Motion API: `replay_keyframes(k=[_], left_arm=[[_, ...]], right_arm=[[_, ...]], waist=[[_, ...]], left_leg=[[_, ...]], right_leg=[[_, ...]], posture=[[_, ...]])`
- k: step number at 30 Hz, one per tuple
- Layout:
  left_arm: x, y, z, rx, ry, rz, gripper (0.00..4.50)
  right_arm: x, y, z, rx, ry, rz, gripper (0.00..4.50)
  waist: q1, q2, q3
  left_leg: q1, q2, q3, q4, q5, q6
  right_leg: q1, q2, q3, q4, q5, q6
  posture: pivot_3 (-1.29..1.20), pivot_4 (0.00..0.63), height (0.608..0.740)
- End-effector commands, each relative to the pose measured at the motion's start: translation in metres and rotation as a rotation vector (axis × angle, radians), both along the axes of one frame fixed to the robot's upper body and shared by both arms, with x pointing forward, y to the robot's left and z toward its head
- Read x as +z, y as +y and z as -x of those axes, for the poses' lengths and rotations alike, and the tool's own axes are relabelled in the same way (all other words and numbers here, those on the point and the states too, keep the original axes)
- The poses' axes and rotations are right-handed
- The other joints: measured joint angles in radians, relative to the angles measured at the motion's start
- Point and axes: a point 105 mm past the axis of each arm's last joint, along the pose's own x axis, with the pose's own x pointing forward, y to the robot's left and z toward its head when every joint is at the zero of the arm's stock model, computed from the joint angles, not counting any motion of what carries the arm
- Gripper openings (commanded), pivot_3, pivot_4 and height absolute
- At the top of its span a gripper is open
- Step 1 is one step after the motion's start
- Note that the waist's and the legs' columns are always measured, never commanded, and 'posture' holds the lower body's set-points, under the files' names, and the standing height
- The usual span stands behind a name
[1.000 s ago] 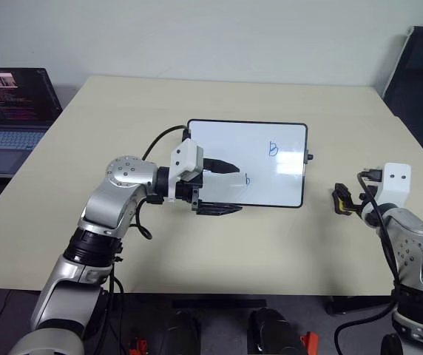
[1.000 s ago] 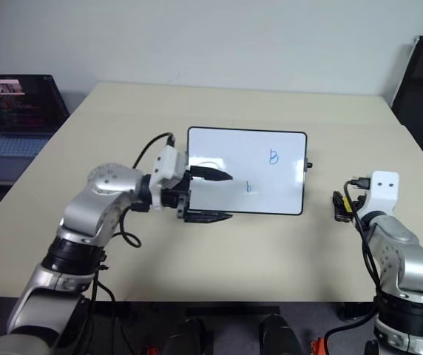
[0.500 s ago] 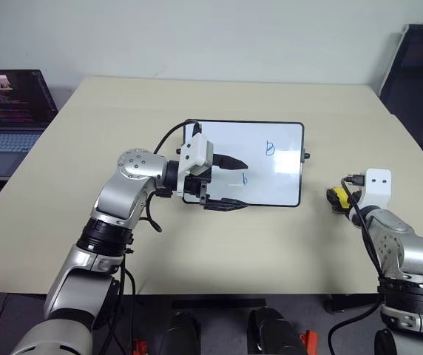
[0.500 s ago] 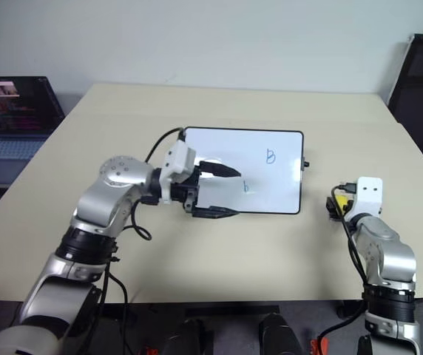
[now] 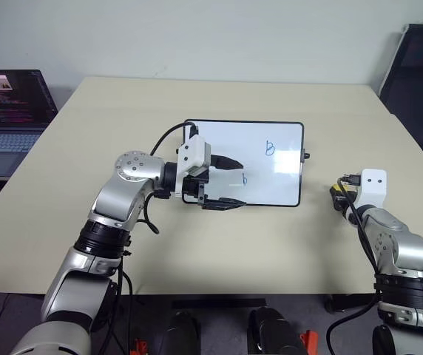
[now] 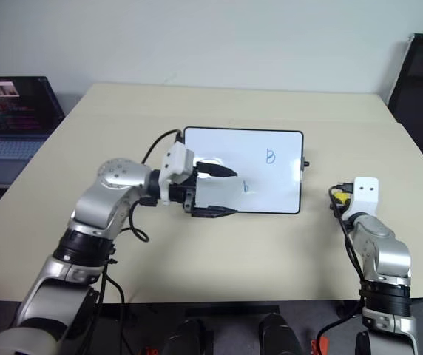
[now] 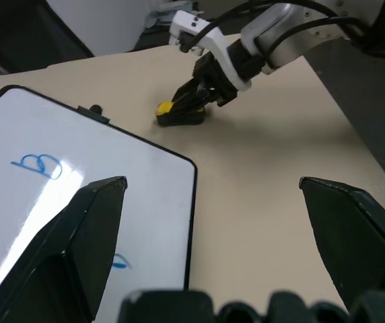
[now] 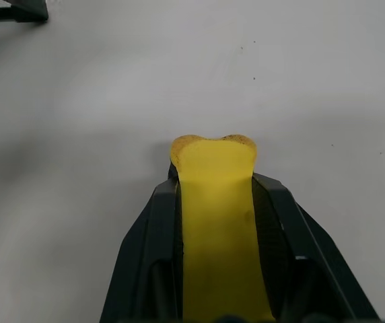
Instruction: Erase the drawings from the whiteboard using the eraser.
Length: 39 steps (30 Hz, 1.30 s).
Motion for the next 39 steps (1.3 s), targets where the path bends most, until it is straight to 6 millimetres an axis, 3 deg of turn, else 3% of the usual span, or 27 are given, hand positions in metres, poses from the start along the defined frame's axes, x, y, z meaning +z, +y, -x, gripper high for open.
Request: replay_keyframes(k=[1,7,11,14,19,24,31,35,39], left_arm=[[0.015,0.011,-0.006,0.095,-0.041,0.057,4.5],[0.016,0.027,-0.015,0.296,-0.028,0.098,4.5],[0.016,0.033,-0.016,0.378,-0.015,0.12,4.5],[0.015,0.038,-0.02,0.427,-0.013,0.115,4.5],[0.013,0.04,-0.024,0.464,-0.014,0.108,4.5],[0.006,0.037,-0.022,0.455,-0.006,0.089,4.5],[0.004,0.035,-0.02,0.448,-0.007,0.092,4.5],[0.005,0.036,-0.02,0.448,-0.009,0.092,4.5],[0.006,0.037,-0.02,0.45,-0.015,0.094,4.5]], right_arm=[[0.02,0.006,0.002,0.031,-0.079,0.039,1.08],[0.036,0.021,0.02,0.111,-0.173,0.137,1.08],[0.056,0.058,0.044,0.252,-0.249,0.108,1.08],[0.074,0.089,0.051,0.353,-0.327,0.066,1.08],[0.098,0.132,0.037,0.466,-0.401,0.1,1.08],[0.11,0.157,-0.003,0.53,-0.411,0.189,1.08],[0.118,0.151,-0.051,0.487,-0.419,0.293,1.08],[0.105,0.138,-0.06,0.467,-0.377,0.334,1.08],[0.082,0.132,-0.055,0.494,-0.3,0.352,1.08]], waist=[[0.0,0.0,0.0],[0.0,0.001,0.0],[0.0,0.001,0.001],[0.0,0.001,0.001],[-0.003,0.001,0.001],[-0.002,0.002,0.001],[0.003,0.002,0.001],[0.002,0.002,0.001],[0.002,0.002,0.001]], left_leg=[[0.0,0.0,0.0,0.0,0.0,0.0],[0.0,0.0,0.0,0.0,0.0,0.0],[0.0,0.0,-0.001,-0.001,0.0,0.0],[0.0,0.0,-0.001,0.001,0.0,0.0],[0.001,0.0,-0.001,0.003,0.0,0.0],[0.0,0.0,-0.001,0.003,0.0,0.0],[-0.001,0.0,-0.001,0.0,0.0,0.0],[-0.001,0.0,-0.001,-0.002,0.0,0.0],[0.0,0.0,-0.001,-0.002,0.0,0.0]], right_leg=[[0.0,0.0,0.0,0.0,0.0,0.0],[0.0,0.0,0.0,0.0,0.0,0.0],[0.0,0.0,0.0,0.0,0.0,0.0],[0.0,0.0,0.0,0.001,0.0,0.0],[0.0,0.0,0.0,0.002,0.001,-0.001],[0.0,0.0,0.0,0.001,0.001,-0.001],[0.0,0.0,-0.001,-0.001,0.001,0.002],[-0.001,0.0,-0.001,-0.001,0.003,0.006],[-0.001,0.001,-0.001,0.0,0.003,0.006]], posture=[[0.0,0.15,0.74],[0.0,0.15,0.74],[0.0,0.15,0.74],[0.0,0.15,0.74],[0.0,0.15,0.74],[0.0,0.15,0.74],[0.0,0.15,0.74],[0.0,0.15,0.74],[0.0,0.15,0.74]])
